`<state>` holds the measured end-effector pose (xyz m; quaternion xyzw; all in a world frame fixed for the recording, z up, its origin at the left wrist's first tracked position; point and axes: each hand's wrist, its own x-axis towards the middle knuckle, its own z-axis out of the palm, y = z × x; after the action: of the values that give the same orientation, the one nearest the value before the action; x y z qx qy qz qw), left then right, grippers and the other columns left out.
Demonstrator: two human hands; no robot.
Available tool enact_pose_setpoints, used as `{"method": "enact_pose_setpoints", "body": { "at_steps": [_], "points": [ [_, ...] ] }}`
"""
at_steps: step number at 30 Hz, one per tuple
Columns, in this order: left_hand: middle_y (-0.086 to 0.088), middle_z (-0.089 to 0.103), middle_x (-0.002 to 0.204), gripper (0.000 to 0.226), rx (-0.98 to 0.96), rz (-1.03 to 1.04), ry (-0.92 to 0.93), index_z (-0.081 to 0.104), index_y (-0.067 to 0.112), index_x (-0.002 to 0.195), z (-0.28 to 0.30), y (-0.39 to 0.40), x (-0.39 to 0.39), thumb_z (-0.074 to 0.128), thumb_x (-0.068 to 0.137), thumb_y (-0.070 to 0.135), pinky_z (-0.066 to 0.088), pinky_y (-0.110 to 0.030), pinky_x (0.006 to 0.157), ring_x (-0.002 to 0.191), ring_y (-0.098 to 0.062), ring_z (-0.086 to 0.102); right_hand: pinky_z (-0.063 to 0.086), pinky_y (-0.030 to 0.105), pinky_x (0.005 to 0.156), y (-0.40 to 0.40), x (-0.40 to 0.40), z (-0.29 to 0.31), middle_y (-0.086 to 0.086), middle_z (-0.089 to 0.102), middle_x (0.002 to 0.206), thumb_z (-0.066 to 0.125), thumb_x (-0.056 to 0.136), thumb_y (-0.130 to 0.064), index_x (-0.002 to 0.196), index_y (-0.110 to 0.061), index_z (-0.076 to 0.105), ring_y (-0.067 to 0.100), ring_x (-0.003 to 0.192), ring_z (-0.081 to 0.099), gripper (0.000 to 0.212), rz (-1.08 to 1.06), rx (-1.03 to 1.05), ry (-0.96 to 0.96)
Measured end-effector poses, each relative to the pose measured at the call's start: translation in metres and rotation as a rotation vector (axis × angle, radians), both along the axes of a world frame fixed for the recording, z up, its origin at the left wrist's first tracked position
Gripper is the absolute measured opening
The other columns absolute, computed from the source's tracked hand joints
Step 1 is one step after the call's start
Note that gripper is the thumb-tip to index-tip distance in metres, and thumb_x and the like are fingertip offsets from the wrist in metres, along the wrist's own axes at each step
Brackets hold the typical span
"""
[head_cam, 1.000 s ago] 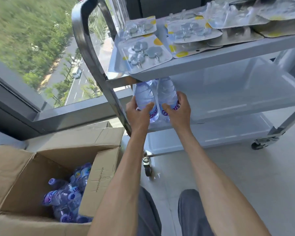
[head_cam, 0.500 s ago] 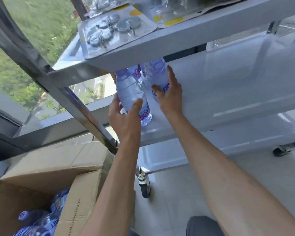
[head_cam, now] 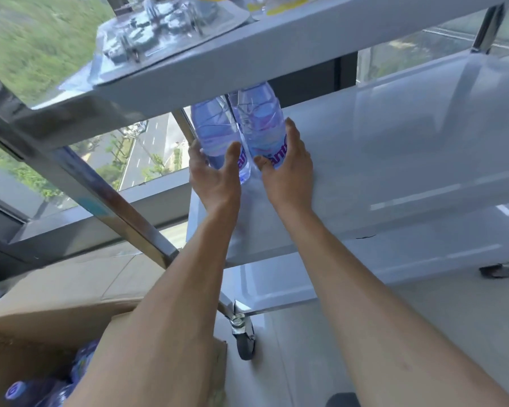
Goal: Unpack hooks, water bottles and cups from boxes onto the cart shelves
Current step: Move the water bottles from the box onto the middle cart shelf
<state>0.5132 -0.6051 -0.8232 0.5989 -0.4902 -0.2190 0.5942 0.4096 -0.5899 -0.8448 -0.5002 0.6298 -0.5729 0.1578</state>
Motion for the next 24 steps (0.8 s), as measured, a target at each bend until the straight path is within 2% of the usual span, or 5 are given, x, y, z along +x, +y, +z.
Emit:
{"method": "enact_pose_setpoints", "body": {
  "at_steps": [4, 10, 14, 20, 24],
  "points": [
    [-0.005, 0.068, 0.118, 0.064, 0.008, 0.066, -0.084, 0.051, 0.021, 0.137, -0.005, -0.012, -0.001, 0.07, 0.083, 0.05, 0.048, -0.043, 0.097, 0.112, -0.025, 0.062, 0.038, 0.031, 0.098, 0.002, 0.001, 0.001, 0.003, 0.048, 0.146, 0.073, 0.086, -0.029, 0.152, -0.017, 0.03, 0.025, 0.128, 0.048, 0.08, -0.025, 0.01, 0.033],
    [-0.002, 0.069, 0.104, 0.049, 0.041, 0.041, -0.062, 0.056, 0.012, 0.119, -0.017, -0.018, -0.001, 0.074, 0.08, 0.035, 0.048, -0.03, 0.088, 0.099, -0.021, 0.064, 0.041, 0.03, 0.095, 0.005, 0.008, 0.002, 0.011, 0.046, 0.136, 0.076, 0.083, -0.025, 0.148, -0.011, 0.035, 0.024, 0.121, 0.05, 0.078, -0.077, -0.015, 0.0],
    [0.0, 0.069, 0.105, 0.049, 0.058, 0.038, -0.104, 0.058, 0.016, 0.12, -0.019, -0.022, 0.004, 0.073, 0.077, 0.034, 0.048, -0.04, 0.093, 0.101, -0.022, 0.064, 0.037, 0.03, 0.093, -0.001, 0.02, 0.007, 0.01, 0.049, 0.134, 0.073, 0.084, -0.023, 0.145, -0.01, 0.037, 0.029, 0.12, 0.049, 0.072, -0.09, 0.02, -0.009],
    [0.004, 0.071, 0.112, 0.065, 0.109, -0.017, -0.069, 0.053, 0.022, 0.132, -0.02, -0.015, 0.005, 0.063, 0.069, 0.009, 0.044, -0.013, 0.078, 0.099, -0.015, 0.065, 0.036, 0.029, 0.094, -0.027, 0.024, 0.017, 0.009, 0.051, 0.138, 0.067, 0.088, -0.02, 0.15, -0.012, 0.031, 0.027, 0.125, 0.05, 0.072, -0.069, 0.106, -0.058],
    [-0.003, 0.069, 0.112, 0.051, 0.124, 0.029, -0.098, 0.055, 0.012, 0.126, -0.02, -0.015, 0.004, 0.062, 0.076, 0.002, 0.034, -0.009, 0.069, 0.1, -0.023, 0.064, 0.037, 0.028, 0.085, -0.02, 0.022, 0.005, 0.013, 0.054, 0.125, 0.07, 0.08, -0.011, 0.138, -0.009, 0.045, 0.03, 0.115, 0.052, 0.063, -0.1, 0.123, -0.029]
  ]
}}
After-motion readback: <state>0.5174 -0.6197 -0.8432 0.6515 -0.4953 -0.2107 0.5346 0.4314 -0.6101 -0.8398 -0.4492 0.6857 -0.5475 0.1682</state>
